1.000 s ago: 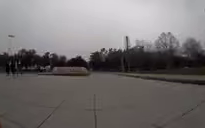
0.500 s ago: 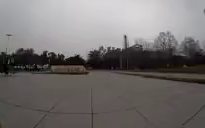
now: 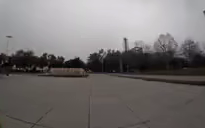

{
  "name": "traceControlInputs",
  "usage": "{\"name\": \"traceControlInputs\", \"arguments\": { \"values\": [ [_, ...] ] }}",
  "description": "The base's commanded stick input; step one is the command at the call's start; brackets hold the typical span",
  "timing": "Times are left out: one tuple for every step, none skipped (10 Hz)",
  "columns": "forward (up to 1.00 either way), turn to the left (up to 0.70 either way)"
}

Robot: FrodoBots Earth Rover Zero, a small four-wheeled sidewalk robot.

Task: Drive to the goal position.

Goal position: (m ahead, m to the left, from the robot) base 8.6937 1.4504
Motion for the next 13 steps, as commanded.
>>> {"name": "traceControlInputs", "arguments": {
  "values": [
    [0.7,-0.01],
    [0.7,-0.01],
    [0.7,-0.01],
    [0.7,-0.01],
    [0.7,-0.01],
    [0.7,-0.01],
    [0.7,-0.01],
    [0.7,-0.01],
    [0.7,-0.01],
    [0.7,-0.01],
    [0.7,-0.01],
    [0.7,-0.01],
    [0.7,-0.01]
  ]
}}
